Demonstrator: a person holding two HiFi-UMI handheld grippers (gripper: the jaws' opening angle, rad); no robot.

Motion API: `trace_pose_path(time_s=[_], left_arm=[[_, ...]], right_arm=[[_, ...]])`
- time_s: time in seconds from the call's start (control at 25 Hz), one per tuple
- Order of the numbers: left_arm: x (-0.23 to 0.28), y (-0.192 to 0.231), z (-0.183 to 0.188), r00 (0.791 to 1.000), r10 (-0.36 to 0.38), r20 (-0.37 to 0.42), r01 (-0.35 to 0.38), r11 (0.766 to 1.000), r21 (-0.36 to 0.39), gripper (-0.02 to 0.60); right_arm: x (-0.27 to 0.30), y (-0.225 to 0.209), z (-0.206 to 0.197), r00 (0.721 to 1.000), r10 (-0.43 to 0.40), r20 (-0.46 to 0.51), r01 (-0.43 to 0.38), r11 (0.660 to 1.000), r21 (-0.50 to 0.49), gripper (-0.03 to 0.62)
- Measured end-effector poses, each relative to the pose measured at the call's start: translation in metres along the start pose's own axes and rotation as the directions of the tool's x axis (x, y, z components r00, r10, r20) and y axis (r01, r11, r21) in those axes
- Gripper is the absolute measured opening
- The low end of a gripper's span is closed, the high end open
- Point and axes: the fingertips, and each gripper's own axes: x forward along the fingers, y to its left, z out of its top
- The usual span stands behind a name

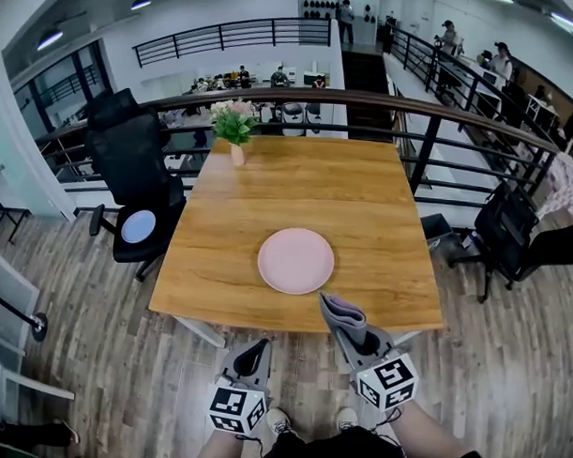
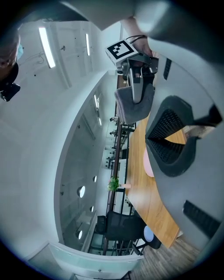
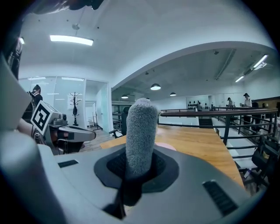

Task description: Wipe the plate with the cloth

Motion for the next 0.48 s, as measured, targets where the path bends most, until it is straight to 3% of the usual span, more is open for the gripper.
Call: trace_pose_path(time_s=[0.2, 0.48], left_arm=[[0.000, -0.035, 0.005, 0.997, 0.071, 0.016, -0.071, 0.997, -0.006, 0.018], [-0.003, -0.077, 0.002, 0.988, 0.148, 0.035, -0.148, 0.989, -0.018, 0.018]], right_arm=[[-0.018, -0.006, -0.002, 0.995, 0.104, 0.006, -0.104, 0.994, -0.023, 0.052], [-0.043, -0.024, -0.010, 0.983, 0.183, 0.011, -0.183, 0.983, -0.032, 0.052]])
